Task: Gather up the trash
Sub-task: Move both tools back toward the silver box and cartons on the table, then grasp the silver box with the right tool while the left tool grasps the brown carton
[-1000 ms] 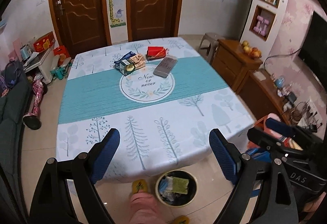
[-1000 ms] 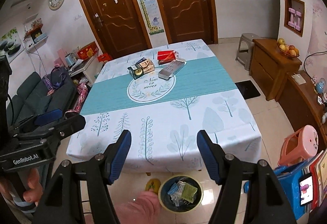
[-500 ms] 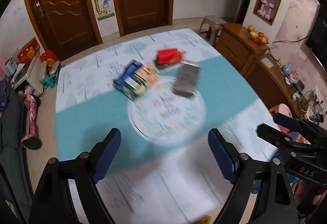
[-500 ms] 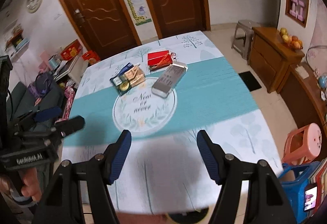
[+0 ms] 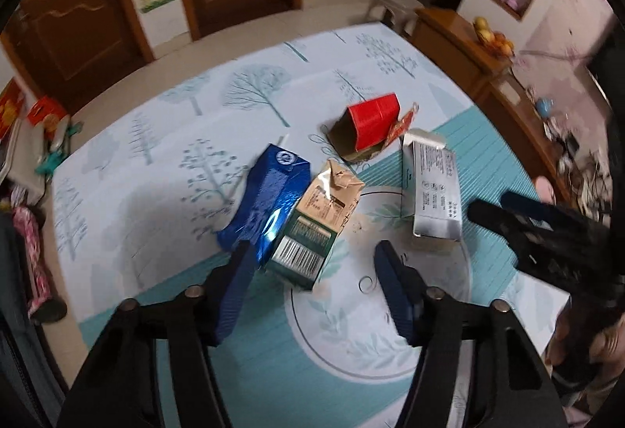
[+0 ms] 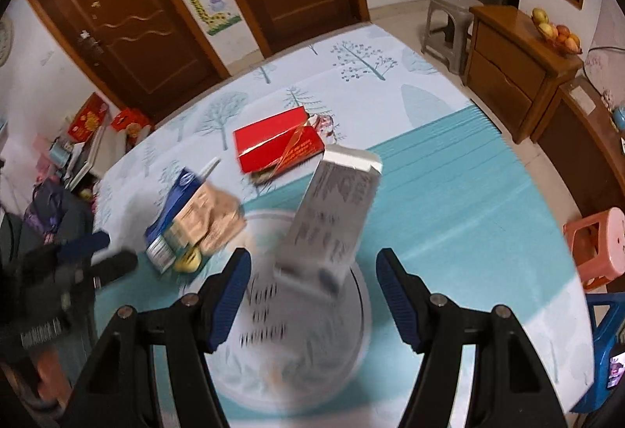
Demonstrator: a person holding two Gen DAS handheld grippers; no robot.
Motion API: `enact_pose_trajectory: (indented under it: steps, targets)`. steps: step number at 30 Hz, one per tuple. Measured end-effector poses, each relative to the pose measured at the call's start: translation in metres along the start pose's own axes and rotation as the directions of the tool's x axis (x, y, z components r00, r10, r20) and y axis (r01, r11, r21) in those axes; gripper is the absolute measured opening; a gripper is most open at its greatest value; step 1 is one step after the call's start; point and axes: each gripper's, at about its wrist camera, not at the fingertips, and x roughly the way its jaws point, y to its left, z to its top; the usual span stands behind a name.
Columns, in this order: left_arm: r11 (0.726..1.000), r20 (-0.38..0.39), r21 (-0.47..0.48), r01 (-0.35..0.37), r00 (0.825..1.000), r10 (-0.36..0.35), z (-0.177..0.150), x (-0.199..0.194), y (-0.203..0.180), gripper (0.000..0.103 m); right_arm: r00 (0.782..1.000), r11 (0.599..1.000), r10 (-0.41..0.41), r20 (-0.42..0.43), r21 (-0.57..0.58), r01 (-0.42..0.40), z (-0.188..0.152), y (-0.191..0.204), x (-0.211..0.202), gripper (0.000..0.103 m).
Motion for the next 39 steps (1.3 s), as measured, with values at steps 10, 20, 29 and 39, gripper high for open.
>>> enact_pose_trajectory:
  steps: [10, 20, 29, 39]
  targets:
    - [0.999, -0.061, 0.006, 0.048, 0.997, -0.048, 0.007, 0.040, -0.006, 0.044, 0.982, 0.982, -0.184, -0.047, -0.038, 0.182, 0.015, 0.016, 0.065, 0.069]
    - [0.993, -0.102, 0.014, 0.120, 0.988, -0.118, 0.007, 0.046, -0.024, 0.044, 0.958, 0.957, -0.282, -0.057, -0.083, 0.277, -0.002, 0.004, 0.059, 0.071]
    - [0.992, -0.134, 0.050, 0.116, 0.985, -0.108, 0.009, 0.057, -0.041, 0.044, 0.961, 0.962, -0.272, -0.051, -0.028, 0.271, -0.021, -0.030, 0.040, 0.071]
    - [0.982, -0.110, 0.106, 0.153, 0.984, -0.141, 0.022, 0.044, -0.013, 0.044, 0.981, 0.976, -0.194, -0.026, 0.095, 0.195, -0.032, -0.053, 0.028, 0.070]
